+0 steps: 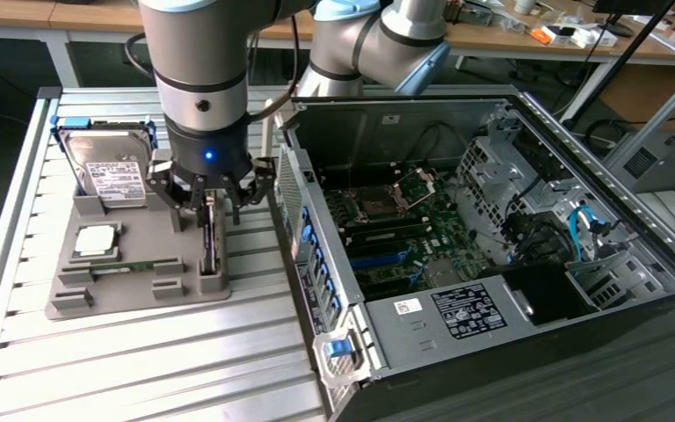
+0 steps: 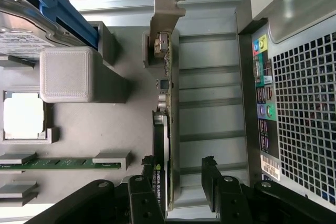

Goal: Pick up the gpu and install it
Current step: 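Pick up the gpu and move the gpu toward the slot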

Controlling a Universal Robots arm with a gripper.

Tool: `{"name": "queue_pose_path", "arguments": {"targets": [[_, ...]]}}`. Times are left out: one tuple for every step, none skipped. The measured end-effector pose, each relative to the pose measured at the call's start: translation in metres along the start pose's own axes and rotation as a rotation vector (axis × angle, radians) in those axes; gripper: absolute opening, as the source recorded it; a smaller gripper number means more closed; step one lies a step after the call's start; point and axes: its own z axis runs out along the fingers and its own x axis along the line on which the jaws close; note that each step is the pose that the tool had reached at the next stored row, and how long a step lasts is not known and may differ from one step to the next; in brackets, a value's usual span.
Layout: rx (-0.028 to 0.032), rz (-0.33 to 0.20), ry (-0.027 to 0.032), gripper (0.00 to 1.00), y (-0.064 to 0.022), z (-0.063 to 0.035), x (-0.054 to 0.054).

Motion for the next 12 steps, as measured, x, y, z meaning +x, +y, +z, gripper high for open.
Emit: {"name": "queue_pose_path", "arguments": {"targets": [[0.0,0.0,0.0,0.48,0.0,0.0002,0.0],[-0.0001,0.0,-0.0001,0.48,0.0,0.0004,0.0],[0.0,0.0,0.0,0.48,0.0,0.0006,0.0],[0.0,0.0,0.0,0.48,-0.0001,0.0009,0.0],[0.0,0.0,0.0001,0.48,-0.0001,0.0012,0.0001],[-0.0001,0.0,0.0,0.48,-0.0001,0.0015,0.0001],[-0.0002,0.0,0.0,0.48,-0.0001,0.0018,0.0001],[-0.0001,0.0,0.0,0.48,-0.0001,0.002,0.0001],[-0.0002,0.0,0.0,0.48,-0.0002,0.0023,0.0001],[-0.0004,0.0,0.0,0.48,-0.0002,0.0027,0.0001],[-0.0004,0.0,0.0,0.48,-0.0002,0.003,0.0001],[-0.0004,0.0,0.0001,0.48,-0.0002,0.0032,0.0002]]}}
